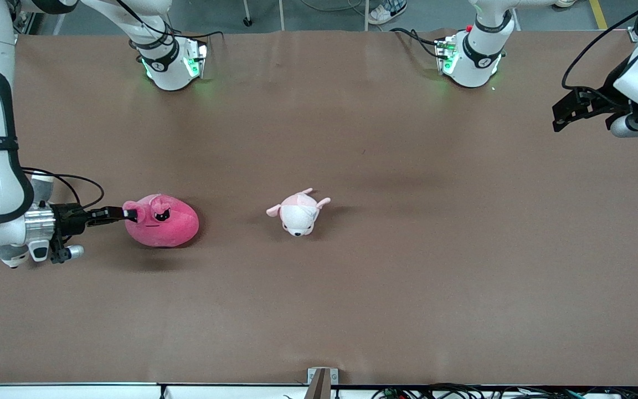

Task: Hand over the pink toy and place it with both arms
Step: 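Open the right gripper and release the pink plush on the table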

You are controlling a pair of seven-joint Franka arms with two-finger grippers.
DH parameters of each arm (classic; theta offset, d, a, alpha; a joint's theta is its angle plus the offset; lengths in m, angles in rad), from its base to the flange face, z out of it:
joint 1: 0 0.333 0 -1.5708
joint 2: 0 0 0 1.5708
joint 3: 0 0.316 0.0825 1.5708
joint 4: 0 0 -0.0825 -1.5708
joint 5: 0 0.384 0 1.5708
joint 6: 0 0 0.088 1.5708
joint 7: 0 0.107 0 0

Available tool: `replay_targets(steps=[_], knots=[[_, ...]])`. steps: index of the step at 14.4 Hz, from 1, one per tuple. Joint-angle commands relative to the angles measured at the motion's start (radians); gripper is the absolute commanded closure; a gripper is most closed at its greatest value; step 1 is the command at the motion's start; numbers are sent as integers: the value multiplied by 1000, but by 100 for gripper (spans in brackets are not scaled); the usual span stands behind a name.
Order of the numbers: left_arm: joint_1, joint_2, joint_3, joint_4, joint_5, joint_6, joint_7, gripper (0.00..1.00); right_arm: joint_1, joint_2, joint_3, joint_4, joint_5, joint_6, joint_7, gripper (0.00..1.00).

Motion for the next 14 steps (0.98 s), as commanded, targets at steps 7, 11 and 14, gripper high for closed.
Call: replay_targets(steps=[7, 11, 14], knots=[[-2, -12, -5, -26, -16, 14, 15, 0, -13, -36, 15, 215, -143, -36, 163, 0], [2, -8, -5, -23, -19, 32, 21, 0, 45, -171, 20, 215, -333, -44, 229, 0], [2, -12, -5, -23, -29, 45, 27, 0, 92, -293, 22, 215, -465, -45, 289, 0]])
